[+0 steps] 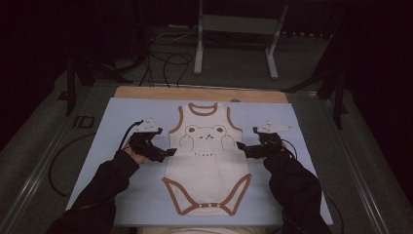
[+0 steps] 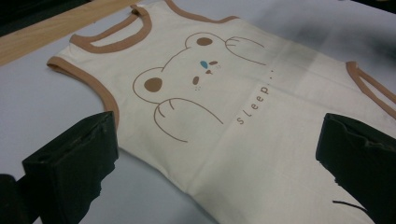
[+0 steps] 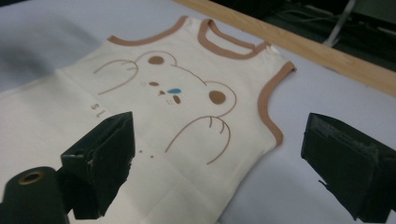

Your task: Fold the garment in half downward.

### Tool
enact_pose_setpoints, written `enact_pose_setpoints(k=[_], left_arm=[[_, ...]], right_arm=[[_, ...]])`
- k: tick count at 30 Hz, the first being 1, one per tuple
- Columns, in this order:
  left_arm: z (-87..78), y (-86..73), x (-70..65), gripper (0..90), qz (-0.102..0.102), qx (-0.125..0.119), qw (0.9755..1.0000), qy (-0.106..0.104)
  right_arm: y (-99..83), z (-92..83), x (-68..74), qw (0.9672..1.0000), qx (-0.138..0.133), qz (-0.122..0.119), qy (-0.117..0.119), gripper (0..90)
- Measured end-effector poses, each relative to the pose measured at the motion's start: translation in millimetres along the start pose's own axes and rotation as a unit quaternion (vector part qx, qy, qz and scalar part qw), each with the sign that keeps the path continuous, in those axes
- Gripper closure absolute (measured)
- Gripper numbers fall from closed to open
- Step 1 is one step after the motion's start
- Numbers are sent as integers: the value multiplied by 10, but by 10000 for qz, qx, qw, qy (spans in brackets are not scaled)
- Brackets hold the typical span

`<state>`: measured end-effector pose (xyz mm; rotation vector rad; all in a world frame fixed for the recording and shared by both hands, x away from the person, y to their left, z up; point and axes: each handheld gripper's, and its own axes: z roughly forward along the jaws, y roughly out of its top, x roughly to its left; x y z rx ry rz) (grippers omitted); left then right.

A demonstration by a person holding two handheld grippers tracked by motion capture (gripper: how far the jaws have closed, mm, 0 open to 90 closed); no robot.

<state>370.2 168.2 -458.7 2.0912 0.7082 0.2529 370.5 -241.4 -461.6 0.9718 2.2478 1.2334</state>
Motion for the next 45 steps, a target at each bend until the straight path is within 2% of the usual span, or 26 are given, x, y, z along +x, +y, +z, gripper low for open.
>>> enact_pose_setpoints(k=[2, 3, 8, 9, 11, 12, 18, 19, 20, 21, 25, 27, 28, 31, 33, 36, 37, 38, 40, 43, 44, 45], left_arm=[[36, -8, 8, 0, -35, -7, 10000, 10], [82, -13, 19, 0, -41, 82, 9999, -52], [157, -16, 38, 0, -83, 186, 9998, -16], [174, -17, 44, 0, -91, 205, 9997, 2], [210, -22, 59, 0, -134, 288, 9995, 82], [253, -27, 66, 0, -208, 434, 9981, 386], [332, -62, 113, 0, -373, 672, 9963, 383], [342, -69, 121, 0, -405, 708, 9959, 397], [355, -77, 130, 0, -450, 717, 9958, 357], [377, -87, 134, 0, -427, 809, 9951, 366], [404, -103, 137, 1, -404, 938, 9938, 429], [428, -120, 142, 15, -468, 988, 9933, 385], [438, -125, 142, 23, -476, 1019, 9929, 398], [468, -134, 152, 42, -555, 1055, 9922, 375], [520, -143, 156, 62, -578, 1155, 9909, 379], [552, -148, 155, 87, -607, 1254, 9893, 434], [564, -152, 153, 102, -576, 1269, 9893, 433], [580, -154, 142, 133, -569, 1324, 9883, 502], [602, -159, 120, 145, -444, 1394, 9875, 585], [610, -155, 130, 208, -547, 1399, 9863, 677], [611, -152, 148, 231, -635, 1398, 9856, 715], [611, -152, 148, 257, -635, 1398, 9856, 715]], right_arm=[[-10, 21, -13, 10000, 16, 14, 3, 98], [-29, 62, -32, 10000, 70, 65, -2, 98], [-59, 131, -62, 9997, 199, 66, -83, 98], [-74, 163, -80, 9995, 258, 151, -71, 98], [-88, 191, -100, 9993, 300, 220, -83, 98], [-96, 206, -107, 9990, 336, 265, -92, 97], [-131, 261, -140, 9981, 394, 473, -92, 98], [-144, 292, -146, 9972, 525, 505, -144, 98], [-144, 292, -146, 9972, 525, 505, -144, 98], [-150, 328, -136, 9964, 667, 470, -247, 97], [-158, 372, -129, 9952, 785, 522, -263, 97], [-163, 414, -129, 9939, 904, 567, -267, 102], [-163, 428, -126, 9932, 972, 583, -255, 140], [-162, 460, -115, 9922, 1078, 547, -290, 157], [-165, 517, -105, 9903, 1237, 519, -363, 198], [-172, 548, -108, 9889, 1318, 573, -380, 227], [-177, 565, -111, 9881, 1356, 597, -404, 242], [-182, 589, -116, 9872, 1418, 627, -382, 255], [-182, 597, -114, 9865, 1454, 642, -397, 280], [-178, 629, -116, 9849, 1551, 630, -432, 355], [-177, 637, -115, 9848, 1563, 628, -433, 367], [-177, 637, -115, 9848, 1563, 628, -433, 367]])
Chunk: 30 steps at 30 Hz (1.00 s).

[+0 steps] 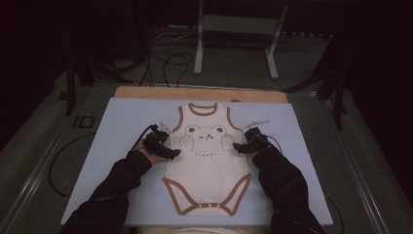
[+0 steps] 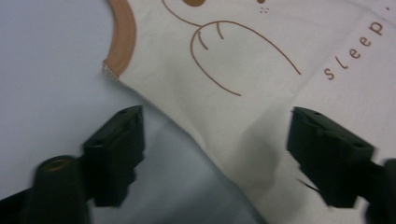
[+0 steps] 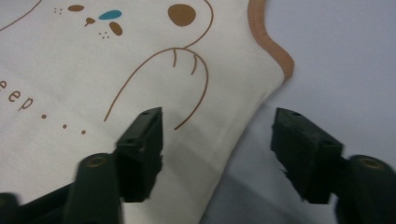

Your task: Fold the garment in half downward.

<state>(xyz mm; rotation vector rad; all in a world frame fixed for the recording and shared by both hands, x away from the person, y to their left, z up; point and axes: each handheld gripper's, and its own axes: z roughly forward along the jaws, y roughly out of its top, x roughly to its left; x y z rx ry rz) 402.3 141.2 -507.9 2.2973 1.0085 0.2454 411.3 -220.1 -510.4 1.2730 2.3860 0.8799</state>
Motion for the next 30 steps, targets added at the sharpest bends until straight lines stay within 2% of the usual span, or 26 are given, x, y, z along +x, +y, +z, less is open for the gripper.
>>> enact_pose_setpoints(k=[2, 4, 6, 9, 11, 12, 14, 16, 18, 25, 26, 30], left_arm=[[14, 5, 23, 289, -77, 21, 10000, 11], [21, 5, 30, 319, -134, 55, 9999, 7], [40, -5, 47, 375, -212, 45, 9997, 91], [40, -3, 48, 428, -243, 40, 9996, 158], [44, -3, 34, 432, -222, 43, 9995, 199], [47, -3, 18, 444, -198, 58, 9995, 250], [53, 5, -5, 469, -157, 80, 9994, 302], [59, 14, -6, 490, -213, 61, 9992, 322], [72, 31, -16, 543, -246, 58, 9992, 325], [96, 74, -56, 634, -185, 88, 9994, 276], [100, 80, -60, 681, -157, 87, 9995, 258], [111, 94, -68, 756, -189, 80, 9996, 184]], right_arm=[[4, 21, 0, 10000, 58, 46, -9, 413], [3, 30, 1, 10000, 63, 56, -11, 419], [-7, 51, 7, 9999, 116, 42, -61, 450], [-2, 43, 16, 9998, 158, 15, -93, 489], [-2, 41, 20, 9998, 164, 8, -97, 500], [-3, 37, 31, 9998, 167, -47, -74, 547], [-4, 34, 42, 9998, 174, -54, -52, 575], [-5, 33, 42, 9998, 169, -51, -37, 594], [-6, 29, 46, 9999, 158, -50, -17, 659], [16, 30, 86, 9995, 234, -191, 33, 773], [21, 31, 96, 9994, 249, -236, 57, 809], [27, 35, 111, 9992, 265, -279, 119, 867]])
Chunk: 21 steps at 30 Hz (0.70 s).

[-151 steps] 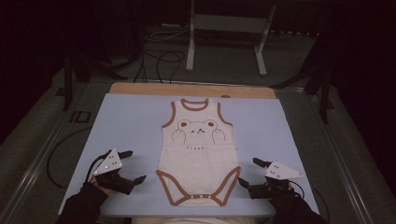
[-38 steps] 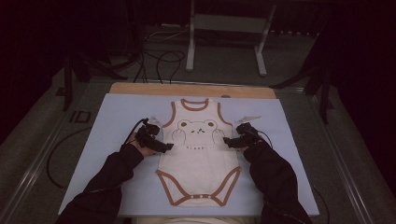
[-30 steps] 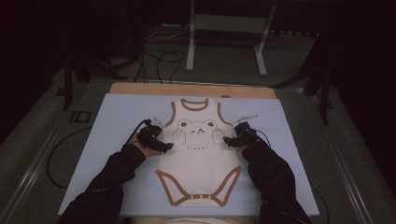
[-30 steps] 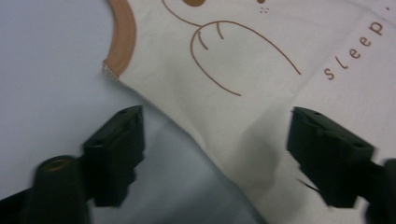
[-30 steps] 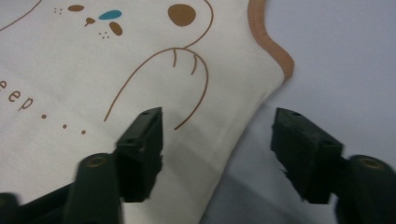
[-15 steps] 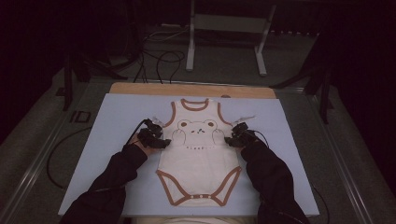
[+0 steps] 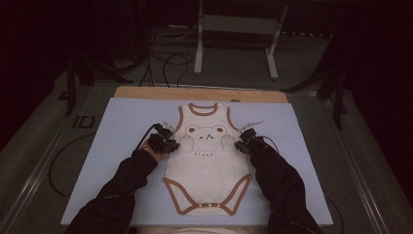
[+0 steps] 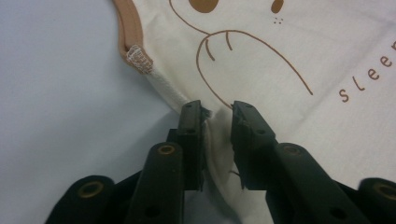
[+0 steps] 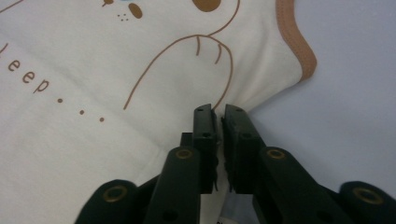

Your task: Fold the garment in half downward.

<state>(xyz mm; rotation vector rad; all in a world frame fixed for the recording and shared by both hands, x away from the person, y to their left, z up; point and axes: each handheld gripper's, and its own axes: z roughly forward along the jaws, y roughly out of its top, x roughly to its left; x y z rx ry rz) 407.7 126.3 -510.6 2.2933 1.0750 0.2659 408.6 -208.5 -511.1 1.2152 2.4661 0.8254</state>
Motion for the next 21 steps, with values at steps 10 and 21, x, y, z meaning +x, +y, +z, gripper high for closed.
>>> enact_pose_setpoints(k=[10, 21], left_arm=[[-4, 4, -33, 892, 191, -51, 9997, -159], [-151, 10, 16, 892, 184, -273, 9988, -363]], right_arm=[[15, -11, 14, 9999, 42, -99, -21, 895], [19, -179, -4, 9996, -253, -56, 112, 896]])
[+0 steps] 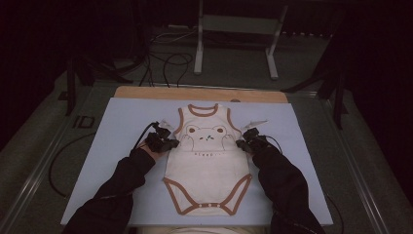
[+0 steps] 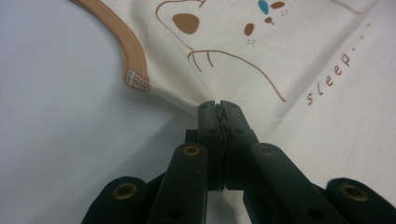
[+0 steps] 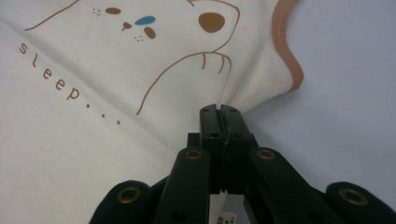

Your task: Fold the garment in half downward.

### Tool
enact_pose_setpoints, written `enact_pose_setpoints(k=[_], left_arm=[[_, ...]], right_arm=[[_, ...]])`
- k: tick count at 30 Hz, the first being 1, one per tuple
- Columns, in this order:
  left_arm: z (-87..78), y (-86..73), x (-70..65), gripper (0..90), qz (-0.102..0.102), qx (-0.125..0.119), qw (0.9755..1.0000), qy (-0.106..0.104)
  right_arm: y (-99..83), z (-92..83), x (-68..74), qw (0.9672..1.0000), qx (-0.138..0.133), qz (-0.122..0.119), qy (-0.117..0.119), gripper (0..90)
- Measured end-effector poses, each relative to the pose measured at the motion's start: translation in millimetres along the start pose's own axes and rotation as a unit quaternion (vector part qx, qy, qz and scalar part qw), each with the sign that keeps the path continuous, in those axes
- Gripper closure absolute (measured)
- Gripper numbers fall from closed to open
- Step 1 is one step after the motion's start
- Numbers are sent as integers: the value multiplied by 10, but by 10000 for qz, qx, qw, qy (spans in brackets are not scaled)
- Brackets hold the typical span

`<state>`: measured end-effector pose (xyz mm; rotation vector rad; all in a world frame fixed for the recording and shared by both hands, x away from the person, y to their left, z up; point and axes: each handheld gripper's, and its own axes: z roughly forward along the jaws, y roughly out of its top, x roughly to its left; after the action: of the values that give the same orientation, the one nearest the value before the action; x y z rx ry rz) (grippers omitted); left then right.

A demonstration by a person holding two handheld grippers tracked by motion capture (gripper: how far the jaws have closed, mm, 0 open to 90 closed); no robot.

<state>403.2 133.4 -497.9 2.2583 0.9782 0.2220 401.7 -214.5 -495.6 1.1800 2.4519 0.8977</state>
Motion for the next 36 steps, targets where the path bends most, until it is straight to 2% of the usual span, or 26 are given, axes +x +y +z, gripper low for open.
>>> enact_pose_setpoints(k=[6, 11, 15, 25, 36], left_arm=[[-71, 24, -41, 893, 143, -63, 9999, -19], [-132, 37, -61, 893, 158, -135, 9998, -39], [-233, 34, -103, 894, 291, -148, 9995, -55], [-363, -2, -155, 894, 377, -235, 9988, -204], [-524, -65, -255, 893, 567, -220, 9979, -235]], right_arm=[[6, -78, 3, 9999, -66, -8, 122, 896], [6, -118, 17, 9999, -95, -30, 135, 896], [-3, -232, 63, 9997, -151, -109, 142, 896], [-11, -453, 160, 9989, -353, -227, 207, 895], [-95, -643, 292, 9976, -477, -372, 344, 895]])
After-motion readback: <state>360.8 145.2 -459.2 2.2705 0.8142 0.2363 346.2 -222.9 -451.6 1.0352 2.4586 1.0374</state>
